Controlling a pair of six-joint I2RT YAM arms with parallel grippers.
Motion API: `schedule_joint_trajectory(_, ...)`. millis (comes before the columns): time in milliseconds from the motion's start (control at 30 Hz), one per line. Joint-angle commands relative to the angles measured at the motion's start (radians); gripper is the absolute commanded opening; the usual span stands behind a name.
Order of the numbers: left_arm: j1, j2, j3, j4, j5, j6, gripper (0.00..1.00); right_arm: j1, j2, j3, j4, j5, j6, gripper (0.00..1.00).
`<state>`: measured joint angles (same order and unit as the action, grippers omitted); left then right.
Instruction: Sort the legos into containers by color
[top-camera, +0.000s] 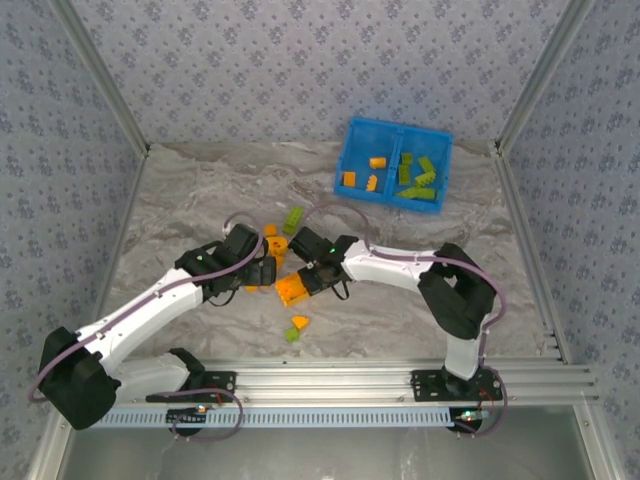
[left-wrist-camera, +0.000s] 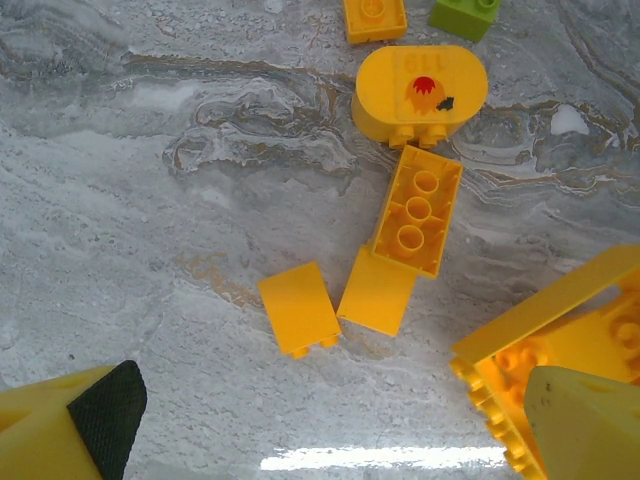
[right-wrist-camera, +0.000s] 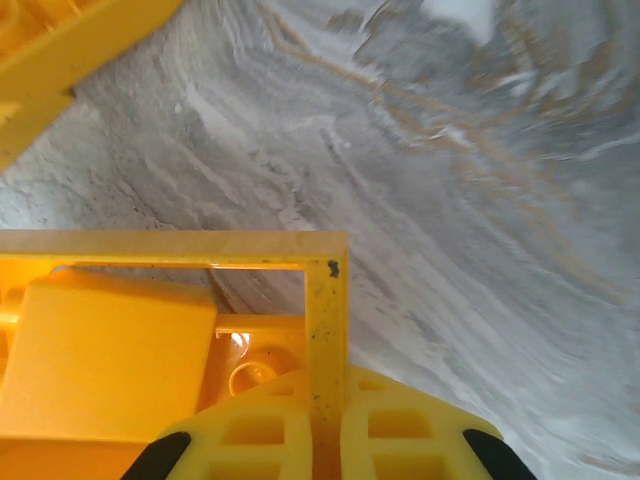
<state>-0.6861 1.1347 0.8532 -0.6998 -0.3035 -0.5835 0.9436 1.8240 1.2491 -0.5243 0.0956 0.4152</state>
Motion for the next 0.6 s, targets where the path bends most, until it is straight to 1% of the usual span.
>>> schedule_joint_trajectory(0,0.005,-0.030,-0.007,-0.003,-0.009,-0.023,0.99,0.003,-0.106,0.046,-0.064,0.119,0.030,0.05)
schedule_joint_trajectory(133,0.005,-0.079,-0.021,0.016,-0.014,-0.035,0.99,-0.017,-0.158,0.087,-0.114,0.161,0.036,0.05)
schedule_joint_trajectory(233,0.005,-0.122,-0.039,0.016,-0.023,-0.049,0.99,-0.049,-0.185,0.128,-0.147,0.179,0.037,0.05)
schedule_joint_trajectory(267,0.006,-0.133,-0.044,0.042,-0.026,-0.052,0.99,-0.065,-0.190,0.143,-0.154,0.180,0.036,0.06)
schedule_joint_trajectory(400,0.006,-0.178,-0.072,0.055,-0.030,-0.067,0.99,-0.171,-0.190,0.217,-0.160,0.194,0.005,0.06)
schedule_joint_trajectory(567,0.006,-0.222,-0.098,0.070,0.002,-0.062,0.99,-0.357,-0.085,0.378,-0.174,0.243,-0.056,0.06)
